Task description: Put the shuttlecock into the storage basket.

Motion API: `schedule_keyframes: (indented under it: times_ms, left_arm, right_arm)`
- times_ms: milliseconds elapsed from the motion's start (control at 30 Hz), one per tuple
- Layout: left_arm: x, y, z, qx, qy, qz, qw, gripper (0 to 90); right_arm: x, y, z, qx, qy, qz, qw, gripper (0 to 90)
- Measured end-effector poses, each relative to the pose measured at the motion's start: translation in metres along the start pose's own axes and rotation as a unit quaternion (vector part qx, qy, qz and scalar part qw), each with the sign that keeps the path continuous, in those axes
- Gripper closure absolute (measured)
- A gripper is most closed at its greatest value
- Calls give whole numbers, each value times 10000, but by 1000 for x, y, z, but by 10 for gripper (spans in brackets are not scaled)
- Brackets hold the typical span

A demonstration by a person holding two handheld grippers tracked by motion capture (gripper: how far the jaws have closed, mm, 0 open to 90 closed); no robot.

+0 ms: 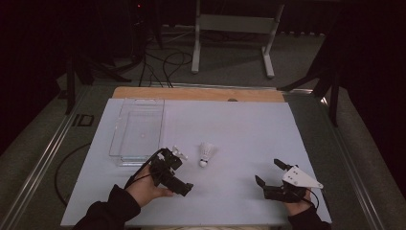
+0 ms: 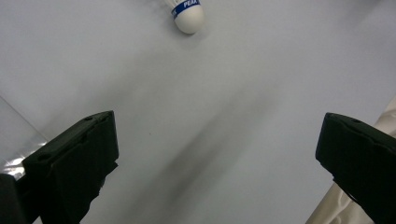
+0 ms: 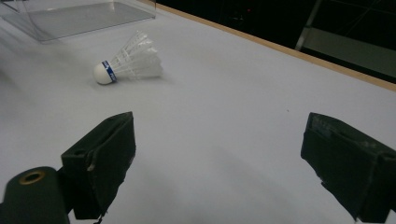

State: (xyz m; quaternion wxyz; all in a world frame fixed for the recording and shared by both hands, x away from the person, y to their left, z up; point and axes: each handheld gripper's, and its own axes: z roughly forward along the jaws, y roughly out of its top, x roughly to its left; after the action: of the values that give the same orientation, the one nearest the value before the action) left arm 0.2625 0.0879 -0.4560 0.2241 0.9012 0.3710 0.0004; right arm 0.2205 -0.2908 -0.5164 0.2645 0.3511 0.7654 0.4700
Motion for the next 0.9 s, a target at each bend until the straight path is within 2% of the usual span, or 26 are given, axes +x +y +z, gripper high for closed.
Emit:
schedule_keyframes:
  times_ms: [233,467,700,900]
  left_arm:
    - [1,11,4,19,-12,-11,10000,2]
    - [3,22,7,62,62,-43,10000,2]
    - [5,39,12,89,65,-56,9999,2]
    - [8,55,17,12,47,-195,9998,3]
  right_arm:
    - [0,0,-1,-4,-5,9,10000,102]
    - [1,1,-1,-4,-6,14,10000,101]
    - [0,0,-1,9,-15,0,10000,101]
    - [0,0,0,10,-8,0,10000,101]
